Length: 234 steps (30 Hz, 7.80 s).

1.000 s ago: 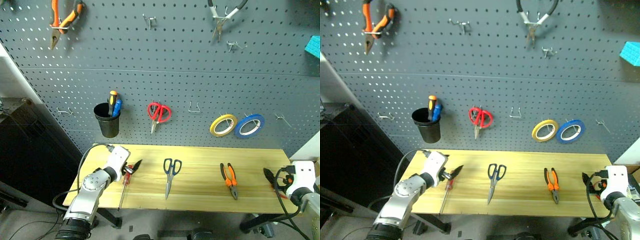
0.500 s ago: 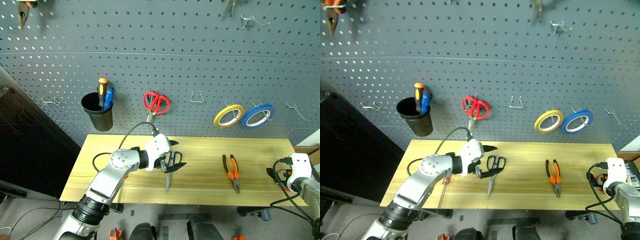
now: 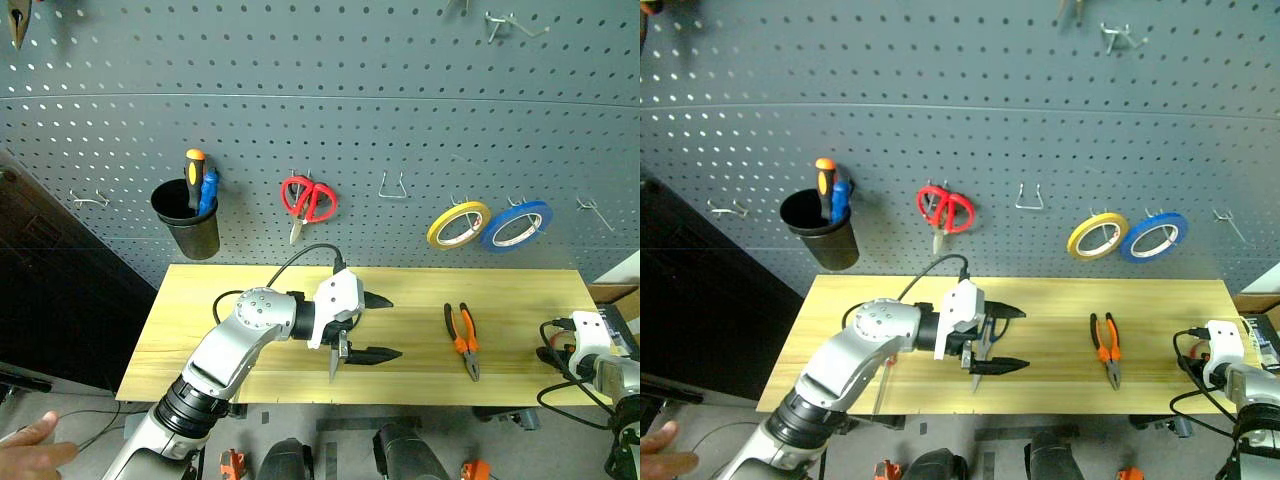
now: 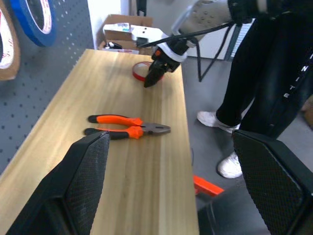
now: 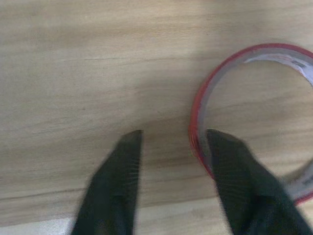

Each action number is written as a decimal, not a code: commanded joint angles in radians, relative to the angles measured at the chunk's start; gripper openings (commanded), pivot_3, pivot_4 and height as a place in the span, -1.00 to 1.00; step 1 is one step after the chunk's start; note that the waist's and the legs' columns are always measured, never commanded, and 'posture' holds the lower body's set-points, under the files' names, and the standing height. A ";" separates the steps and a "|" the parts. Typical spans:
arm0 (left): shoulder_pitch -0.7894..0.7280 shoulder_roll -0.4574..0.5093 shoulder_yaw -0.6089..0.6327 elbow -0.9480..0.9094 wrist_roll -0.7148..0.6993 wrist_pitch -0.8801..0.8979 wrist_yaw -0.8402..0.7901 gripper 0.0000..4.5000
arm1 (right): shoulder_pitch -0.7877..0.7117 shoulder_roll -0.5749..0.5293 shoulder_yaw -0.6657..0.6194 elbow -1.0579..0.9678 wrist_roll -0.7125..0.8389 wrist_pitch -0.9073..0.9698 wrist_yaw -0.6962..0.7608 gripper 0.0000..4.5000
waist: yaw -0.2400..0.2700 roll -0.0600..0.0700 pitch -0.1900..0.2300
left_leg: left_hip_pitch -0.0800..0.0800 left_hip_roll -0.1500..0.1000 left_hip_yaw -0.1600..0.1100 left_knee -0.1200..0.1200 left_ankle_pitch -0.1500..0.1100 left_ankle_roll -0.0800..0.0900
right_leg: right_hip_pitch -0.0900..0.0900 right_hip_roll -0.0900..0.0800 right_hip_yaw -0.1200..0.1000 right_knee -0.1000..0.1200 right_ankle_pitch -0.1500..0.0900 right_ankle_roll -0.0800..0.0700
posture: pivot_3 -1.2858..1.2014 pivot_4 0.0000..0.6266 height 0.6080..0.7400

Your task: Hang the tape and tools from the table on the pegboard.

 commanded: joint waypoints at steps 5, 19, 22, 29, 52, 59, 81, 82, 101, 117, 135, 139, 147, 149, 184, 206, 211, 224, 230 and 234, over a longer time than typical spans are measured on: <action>-0.010 -0.005 -0.001 -0.051 -0.023 -0.020 -0.010 0.88 | 0.001 -0.009 0.059 0.044 -0.058 -0.068 0.040 -1.00 | 0.000 0.000 0.000 | 0.001 0.000 -0.002 0.001 0.000 0.000 | 0.003 0.000 -0.002 0.000 0.000 0.000 | 0.04 -0.33 1.00; -0.035 -0.062 -0.007 -0.001 0.003 -0.136 -0.005 0.88 | 0.496 0.021 -0.145 -0.884 -0.082 -0.100 -0.168 -1.00 | 0.013 0.004 -0.002 | 0.000 -0.002 -0.005 0.001 0.001 -0.002 | 0.003 -0.003 -0.004 -0.001 0.000 0.001 | 0.00 -0.39 1.00; -0.048 -0.097 -0.004 0.021 0.006 -0.172 0.013 0.88 | 0.612 0.089 -0.176 -1.132 -0.125 -0.109 -0.245 -1.00 | 0.008 0.003 -0.002 | 0.000 -0.002 -0.006 0.001 0.001 -0.002 | 0.004 -0.002 -0.004 -0.001 -0.001 0.001 | -0.01 -0.38 1.00; -0.097 -0.175 0.014 0.088 0.016 -0.247 0.066 0.88 | 0.585 0.209 -0.190 -1.440 -0.202 -0.145 -0.379 -1.00 | -0.010 0.003 -0.002 | 0.000 -0.002 -0.005 0.001 0.002 -0.004 | 0.003 -0.001 -0.003 0.000 -0.001 0.001 | -0.04 -0.37 1.00; -0.108 -0.252 0.010 0.115 0.044 -0.285 0.160 0.88 | -0.032 0.077 -0.319 -0.569 0.181 -0.252 -0.092 -0.47 | -0.031 0.003 -0.002 | 0.000 0.000 -0.004 0.001 0.002 -0.002 | 0.003 0.000 -0.002 0.000 0.000 0.001 | -0.03 -0.41 1.00; -0.091 -0.195 0.028 0.149 0.068 -0.312 0.151 0.88 | 0.151 0.137 -0.272 -0.811 0.167 -0.136 -0.151 0.53 | -0.027 0.004 -0.003 | -0.001 -0.001 -0.005 0.001 0.002 -0.003 | 0.003 -0.002 -0.003 0.000 0.000 0.001 | -0.03 -0.41 1.00; -0.048 0.066 0.017 0.402 0.231 -0.624 -0.035 0.88 | 0.177 0.392 0.170 -0.904 -0.027 0.419 -0.448 0.99 | -0.030 0.004 -0.004 | -0.029 -0.002 -0.005 0.018 0.003 -0.005 | -0.029 -0.008 -0.012 0.017 0.000 0.000 | -0.03 -0.40 1.00; -0.045 0.065 0.017 0.398 0.232 -0.624 -0.034 0.88 | 0.161 0.394 0.170 -0.868 -0.039 0.404 -0.456 0.99 | -0.030 0.004 -0.004 | -0.029 -0.002 -0.005 0.018 0.003 -0.005 | -0.028 -0.008 -0.012 0.018 0.000 0.000 | -0.02 -0.40 1.00; -0.025 0.063 0.027 0.405 0.242 -0.629 -0.036 0.88 | -0.014 0.446 0.071 -0.478 0.018 0.456 -0.350 0.34 | -0.033 -0.013 -0.016 | -0.016 0.000 -0.007 0.017 0.001 -0.001 | -0.015 -0.008 -0.017 0.017 0.001 -0.001 | -0.01 -0.43 1.00; 0.147 0.029 0.266 0.263 0.063 -0.476 0.141 0.88 | 0.194 0.556 0.375 -1.406 -0.140 0.343 -0.474 0.34 | -0.027 -0.006 -0.021 | -0.034 -0.002 -0.017 0.020 0.004 -0.006 | -0.033 -0.019 -0.038 0.025 0.002 -0.002 | 0.00 -0.46 1.00; 0.209 -0.070 0.347 0.090 -0.010 -0.449 0.306 0.88 | -0.361 0.619 0.341 -1.164 -0.259 -0.184 -0.536 0.34 | -0.021 -0.006 -0.021 | -0.034 -0.005 -0.025 0.020 0.005 -0.007 | -0.028 -0.026 -0.064 0.018 0.003 -0.005 | 0.04 -0.53 1.00; 0.195 -0.080 0.333 0.088 -0.005 -0.442 0.316 0.88 | -0.412 0.623 0.325 -1.044 -0.266 -0.279 -0.547 0.34 | -0.023 -0.006 -0.021 | -0.034 -0.005 -0.025 0.020 0.005 -0.008 | -0.028 -0.026 -0.064 0.019 0.003 -0.005 | 0.05 -0.53 1.00; 0.177 -0.090 0.306 0.084 0.005 -0.446 0.325 0.88 | -0.341 0.654 0.330 -0.922 -0.287 -0.382 -0.577 0.34 | -0.025 -0.006 -0.022 | -0.034 -0.004 -0.025 0.020 0.005 -0.008 | -0.028 -0.026 -0.064 0.019 0.003 -0.005 | 0.05 -0.51 1.00; 0.169 -0.097 0.303 0.091 0.007 -0.448 0.331 0.88 | -0.307 0.651 0.329 -0.882 -0.304 -0.429 -0.594 0.34 | -0.023 -0.006 -0.022 | -0.034 -0.004 -0.025 0.020 0.005 -0.008 | -0.028 -0.026 -0.064 0.019 0.003 -0.005 | 0.05 -0.51 1.00; 0.104 -0.139 0.324 0.150 0.039 -0.485 0.432 0.88 | -0.476 0.641 0.348 -0.375 -0.458 -0.790 -0.773 0.34 | -0.025 -0.006 -0.022 | -0.030 -0.004 -0.024 0.028 0.009 -0.011 | -0.027 -0.025 -0.063 0.033 0.005 -0.008 | 0.06 -0.50 1.00; 0.133 -0.101 0.247 0.173 0.078 -0.288 0.423 0.88 | -0.023 0.575 0.341 -1.168 -0.251 0.025 -0.339 0.99 | 0.008 -0.006 -0.022 | -0.034 -0.004 -0.030 0.030 0.009 -0.008 | -0.027 -0.025 -0.064 0.033 0.006 -0.010 | 0.03 -0.52 1.00; 0.139 -0.058 0.176 0.192 0.174 -0.168 0.454 0.88 | 0.114 0.481 0.369 -1.420 -0.147 0.233 -0.181 0.99 | 0.009 -0.006 -0.022 | -0.033 -0.004 -0.030 0.030 0.008 -0.007 | -0.027 -0.024 -0.065 0.033 0.006 -0.010 | 0.02 -0.49 1.00; 0.150 -0.231 0.045 0.195 0.242 0.344 0.603 0.88 | 0.336 0.143 0.387 -1.700 0.102 0.444 0.104 0.99 | 0.008 -0.008 -0.020 | -0.031 -0.008 -0.034 0.030 0.007 -0.005 | -0.020 -0.021 -0.068 0.027 0.006 -0.010 | 0.00 -0.42 1.00; 0.106 -0.313 0.041 0.286 0.278 0.475 0.709 0.88 | 0.287 0.146 0.390 -1.695 0.131 0.472 0.076 0.99 | 0.008 -0.008 -0.020 | -0.026 -0.009 -0.042 0.030 0.007 -0.005 | -0.011 -0.019 -0.069 0.021 0.006 -0.010 | -0.01 -0.41 1.00; 0.064 -0.365 0.098 0.383 0.274 0.513 0.777 0.88 | 0.288 0.129 0.374 -1.711 0.152 0.484 0.075 0.99 | 0.014 -0.008 -0.019 | -0.029 -0.012 -0.047 0.030 0.007 -0.005 | -0.011 -0.023 -0.073 0.019 0.006 -0.010 | -0.02 -0.40 1.00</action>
